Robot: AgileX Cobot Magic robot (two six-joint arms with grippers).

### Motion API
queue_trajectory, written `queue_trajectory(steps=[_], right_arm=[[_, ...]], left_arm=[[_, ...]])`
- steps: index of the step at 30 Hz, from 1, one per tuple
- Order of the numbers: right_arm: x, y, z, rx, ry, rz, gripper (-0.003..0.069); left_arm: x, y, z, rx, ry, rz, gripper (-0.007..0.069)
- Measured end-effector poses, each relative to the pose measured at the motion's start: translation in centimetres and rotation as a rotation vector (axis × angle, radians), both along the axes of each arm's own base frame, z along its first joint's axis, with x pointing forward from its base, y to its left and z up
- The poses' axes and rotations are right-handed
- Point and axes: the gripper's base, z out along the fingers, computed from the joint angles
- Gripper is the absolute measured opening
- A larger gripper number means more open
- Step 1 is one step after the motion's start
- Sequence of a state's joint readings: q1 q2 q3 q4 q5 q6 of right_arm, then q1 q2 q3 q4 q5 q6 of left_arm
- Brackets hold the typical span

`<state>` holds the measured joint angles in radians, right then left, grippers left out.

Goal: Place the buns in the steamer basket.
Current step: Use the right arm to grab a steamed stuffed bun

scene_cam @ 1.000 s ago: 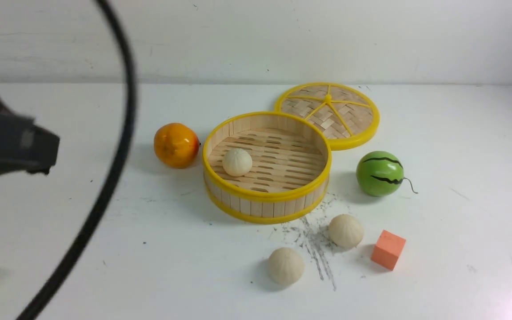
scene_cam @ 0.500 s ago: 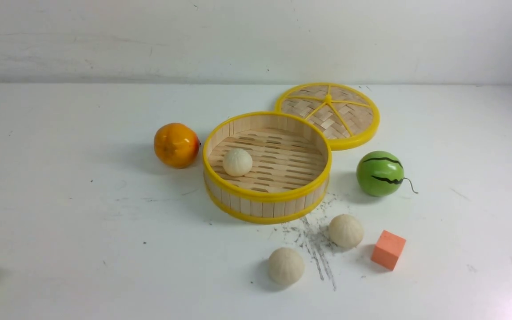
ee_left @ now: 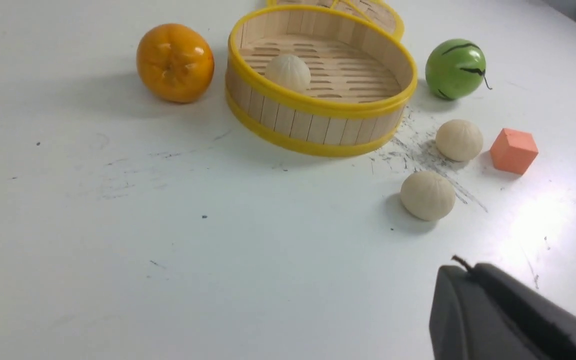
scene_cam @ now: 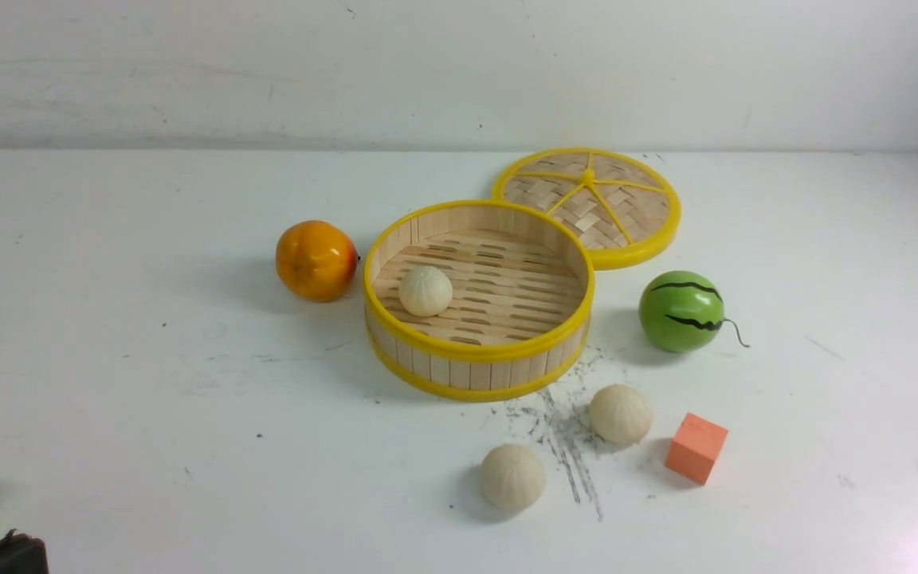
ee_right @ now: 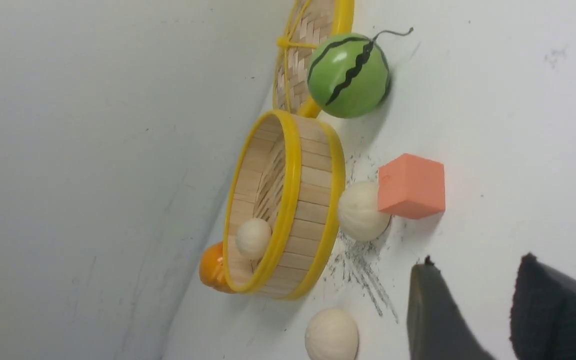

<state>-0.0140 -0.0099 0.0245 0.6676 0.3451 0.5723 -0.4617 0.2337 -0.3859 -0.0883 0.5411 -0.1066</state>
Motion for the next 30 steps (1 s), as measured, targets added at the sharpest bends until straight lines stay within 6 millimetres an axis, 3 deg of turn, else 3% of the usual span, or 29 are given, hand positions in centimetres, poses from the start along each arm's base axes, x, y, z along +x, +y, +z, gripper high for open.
queue_trajectory(steps=[7, 12, 13, 14, 16, 19, 20, 22, 25, 30], right_arm=[[-0.1, -0.2, 2.0, -0.217, -0.119, 0.010, 0.0221], [0.4, 0.1, 9.1, -0.590, -0.201, 0.107, 0.0063], [0.6, 0.2, 9.7, -0.627, -0.197, 0.126, 0.0048], [1.2, 0.5, 11.6, -0.748, -0.169, 0.217, 0.0001], [2.6, 1.0, 14.5, -0.928, -0.122, 0.380, -0.0020], [4.9, 1.8, 16.8, -1.081, -0.037, 0.669, -0.0021], [5.1, 1.8, 17.0, -1.090, -0.040, 0.674, -0.0021], [7.7, 2.6, 18.4, -1.136, 0.005, 0.913, -0.0020], [10.6, 4.1, 19.1, -1.152, 0.006, 1.085, -0.0013], [13.5, 7.2, 18.6, -1.176, 0.040, 1.285, -0.0010]], left_arm=[[0.1, -0.1, -0.6, -0.005, 0.013, -0.001, -0.0013], [0.1, -0.1, -0.6, -0.005, 0.014, -0.001, -0.0013], [0.1, -0.1, -0.6, -0.005, 0.014, -0.001, -0.0013], [0.1, -0.1, -0.6, -0.005, 0.014, -0.001, -0.0013], [0.1, -0.1, -0.6, -0.005, 0.014, -0.001, -0.0013], [0.1, -0.1, -0.6, -0.005, 0.014, -0.001, -0.0013], [0.1, -0.1, -0.6, -0.005, 0.014, -0.001, -0.0013], [0.1, -0.1, -0.6, -0.006, 0.014, -0.002, -0.0013], [0.1, -0.1, -0.6, -0.006, 0.015, -0.002, -0.0013], [0.1, -0.1, -0.6, -0.005, 0.017, -0.002, -0.0013]])
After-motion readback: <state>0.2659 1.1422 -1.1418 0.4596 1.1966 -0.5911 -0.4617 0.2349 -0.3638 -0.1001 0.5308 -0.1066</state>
